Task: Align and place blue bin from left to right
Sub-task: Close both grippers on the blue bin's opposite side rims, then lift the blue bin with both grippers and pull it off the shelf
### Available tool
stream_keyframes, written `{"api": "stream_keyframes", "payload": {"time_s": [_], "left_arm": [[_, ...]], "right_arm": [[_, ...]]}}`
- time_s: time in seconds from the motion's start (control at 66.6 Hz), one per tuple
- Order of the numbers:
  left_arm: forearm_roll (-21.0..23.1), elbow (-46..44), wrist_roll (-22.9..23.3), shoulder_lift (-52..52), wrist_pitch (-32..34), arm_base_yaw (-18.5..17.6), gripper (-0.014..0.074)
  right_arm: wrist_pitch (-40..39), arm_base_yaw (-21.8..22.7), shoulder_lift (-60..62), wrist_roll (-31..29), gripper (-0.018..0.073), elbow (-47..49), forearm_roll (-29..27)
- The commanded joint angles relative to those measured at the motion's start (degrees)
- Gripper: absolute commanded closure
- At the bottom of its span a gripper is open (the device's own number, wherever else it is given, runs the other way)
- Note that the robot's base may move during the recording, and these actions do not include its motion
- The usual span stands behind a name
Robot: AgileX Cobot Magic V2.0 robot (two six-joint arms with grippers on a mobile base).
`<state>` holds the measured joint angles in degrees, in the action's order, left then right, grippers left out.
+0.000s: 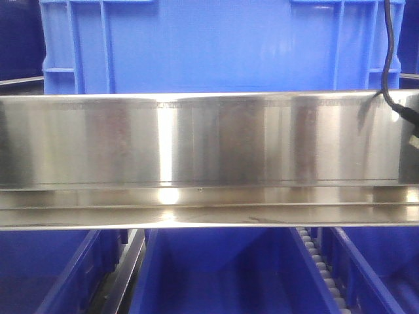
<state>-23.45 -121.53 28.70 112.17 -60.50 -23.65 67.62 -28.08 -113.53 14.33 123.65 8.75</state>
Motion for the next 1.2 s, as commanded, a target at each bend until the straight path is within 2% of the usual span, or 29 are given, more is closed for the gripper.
{"api": "stream_keyframes", "payload": {"time_s": [0.0,0.18,0.255,0.586,0.976,1.187], "left_arm": [[1.57,-0.53,0.43,-0.21,3.04,-0.28,0.0707],[2.89,-0.53,0.29,-0.21,2.33,-0.28,0.0707],[2.89,-0.86,0.29,-0.31,2.22,-0.38,0.0707],[2.89,-6.07,0.29,-0.31,-4.58,-0.83,0.0707],[2.43,-12.07,0.29,-0.65,-9.46,-2.38,0.0707],[2.23,-14.14,0.29,-1.68,-9.46,-3.96,0.0707]], "right_arm": [[-1.16,0.02,0.03,-0.05,0.0629,0.26,-0.47],[-0.41,0.02,0.03,0.25,0.0629,0.29,-0.47],[0.42,0.02,0.27,2.10,0.0629,1.38,-0.36],[2.35,-1.17,0.74,3.70,0.0629,7.52,0.87],[2.35,-4.28,3.41,5.33,0.0629,7.65,3.31],[2.35,-4.74,5.46,7.08,0.0629,7.65,3.42]]}}
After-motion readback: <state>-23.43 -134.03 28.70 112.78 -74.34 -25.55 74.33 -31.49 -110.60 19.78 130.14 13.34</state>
